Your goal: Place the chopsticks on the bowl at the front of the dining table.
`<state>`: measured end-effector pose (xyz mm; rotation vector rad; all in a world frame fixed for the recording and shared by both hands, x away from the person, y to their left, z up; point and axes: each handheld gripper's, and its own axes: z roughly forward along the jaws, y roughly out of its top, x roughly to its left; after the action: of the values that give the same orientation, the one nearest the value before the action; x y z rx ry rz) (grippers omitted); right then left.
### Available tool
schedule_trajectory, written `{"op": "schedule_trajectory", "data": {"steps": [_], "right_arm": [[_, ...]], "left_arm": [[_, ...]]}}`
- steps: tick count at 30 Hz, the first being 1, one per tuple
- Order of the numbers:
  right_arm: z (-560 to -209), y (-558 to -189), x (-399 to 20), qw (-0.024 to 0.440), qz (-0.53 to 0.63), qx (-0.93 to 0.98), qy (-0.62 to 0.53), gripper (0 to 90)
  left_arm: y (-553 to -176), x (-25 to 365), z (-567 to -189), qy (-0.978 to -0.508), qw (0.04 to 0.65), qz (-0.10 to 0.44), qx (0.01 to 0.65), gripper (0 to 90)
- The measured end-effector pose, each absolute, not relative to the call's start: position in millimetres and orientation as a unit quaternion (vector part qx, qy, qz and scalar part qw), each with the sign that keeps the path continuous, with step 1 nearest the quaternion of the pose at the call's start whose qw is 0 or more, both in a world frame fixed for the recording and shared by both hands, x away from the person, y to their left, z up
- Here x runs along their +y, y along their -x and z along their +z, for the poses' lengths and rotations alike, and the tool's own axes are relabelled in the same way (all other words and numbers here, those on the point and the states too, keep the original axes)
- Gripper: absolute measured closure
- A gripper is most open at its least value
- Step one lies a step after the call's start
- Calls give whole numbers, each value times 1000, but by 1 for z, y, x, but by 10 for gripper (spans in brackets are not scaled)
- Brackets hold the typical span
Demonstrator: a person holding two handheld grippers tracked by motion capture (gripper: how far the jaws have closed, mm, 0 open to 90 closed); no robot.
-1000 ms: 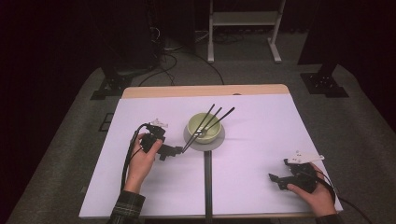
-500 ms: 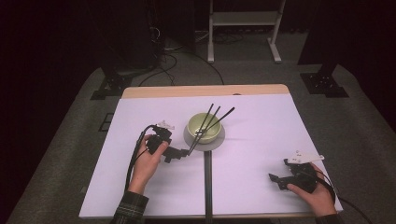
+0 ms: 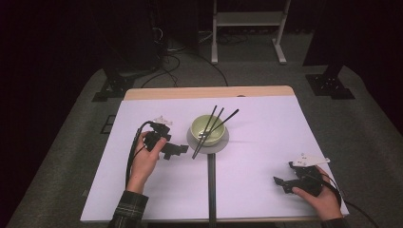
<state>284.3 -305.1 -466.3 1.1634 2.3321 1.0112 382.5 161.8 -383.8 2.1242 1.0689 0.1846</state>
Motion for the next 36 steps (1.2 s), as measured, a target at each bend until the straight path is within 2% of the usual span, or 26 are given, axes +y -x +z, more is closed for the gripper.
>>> {"op": "schedule_trajectory", "data": {"steps": [15,36], "right_arm": [[-466,-284,-305,172,357,822,-410,121],[-466,-285,-305,172,357,822,-410,121]], "left_arm": [[-432,128,-358,-833,372,69,404,80],[-475,74,-368,-852,342,74,389,80]]}}
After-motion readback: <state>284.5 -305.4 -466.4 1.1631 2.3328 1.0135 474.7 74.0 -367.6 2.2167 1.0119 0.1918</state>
